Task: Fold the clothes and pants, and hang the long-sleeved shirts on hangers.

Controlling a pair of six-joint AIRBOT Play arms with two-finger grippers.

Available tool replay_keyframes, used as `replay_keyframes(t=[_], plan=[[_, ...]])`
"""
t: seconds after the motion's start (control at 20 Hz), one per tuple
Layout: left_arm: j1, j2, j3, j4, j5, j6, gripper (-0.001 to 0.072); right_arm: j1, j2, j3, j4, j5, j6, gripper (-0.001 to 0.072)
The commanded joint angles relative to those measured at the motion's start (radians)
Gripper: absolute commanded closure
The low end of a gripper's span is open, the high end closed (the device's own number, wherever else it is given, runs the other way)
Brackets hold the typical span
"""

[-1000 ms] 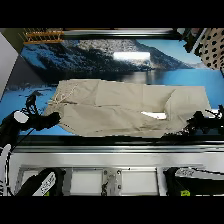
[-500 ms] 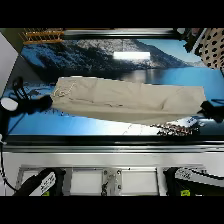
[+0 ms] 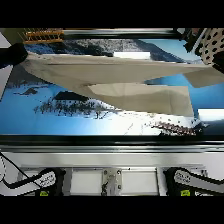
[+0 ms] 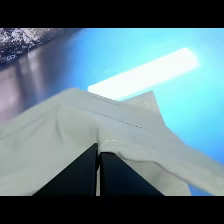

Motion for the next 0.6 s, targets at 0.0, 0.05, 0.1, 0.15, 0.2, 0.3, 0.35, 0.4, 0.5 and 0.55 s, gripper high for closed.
replay_keyframes(t=[0.0,0.05,0.1,0.15,0.2,0.3,0.35,0.4,0.5,0.55], plan=[[0.050,0.077,-0.112,0.069,-0.034,0.011,0.0701,0.017,0.074,-0.056,-0.091,0.076,-0.024,0.0708],[0.062,0.127,-0.212,0.096,-0.029,0.011,0.0701,0.016,0.116,-0.136,-0.112,0.083,-0.024,0.0708],[0.078,0.183,-0.328,0.119,-0.031,0.027,0.0701,0.014,0.160,-0.224,-0.136,0.083,-0.033,0.0708],[0.093,0.236,-0.438,0.128,-0.032,0.054,0.0700,0.014,0.208,-0.319,-0.164,0.083,-0.048,0.0708],[0.114,0.294,-0.555,0.127,-0.036,0.087,0.0700,0.014,0.261,-0.425,-0.191,0.083,-0.063,0.0708],[0.149,0.399,-0.764,0.127,-0.039,0.127,0.0700,0.008,0.357,-0.622,-0.228,0.084,-0.066,0.0708],[0.166,0.443,-0.851,0.127,-0.039,0.145,0.0700,0.000,0.402,-0.714,-0.235,0.084,-0.066,0.0708],[0.187,0.487,-0.930,0.127,-0.047,0.163,0.0700,-0.010,0.441,-0.787,-0.238,0.084,-0.066,0.0708],[0.231,0.565,-1.039,0.128,-0.081,0.195,0.0700,-0.040,0.507,-0.893,-0.248,0.101,-0.066,0.0707],[0.252,0.600,-1.072,0.127,-0.096,0.205,0.0700,-0.056,0.530,-0.921,-0.256,0.117,-0.071,0.0707]])
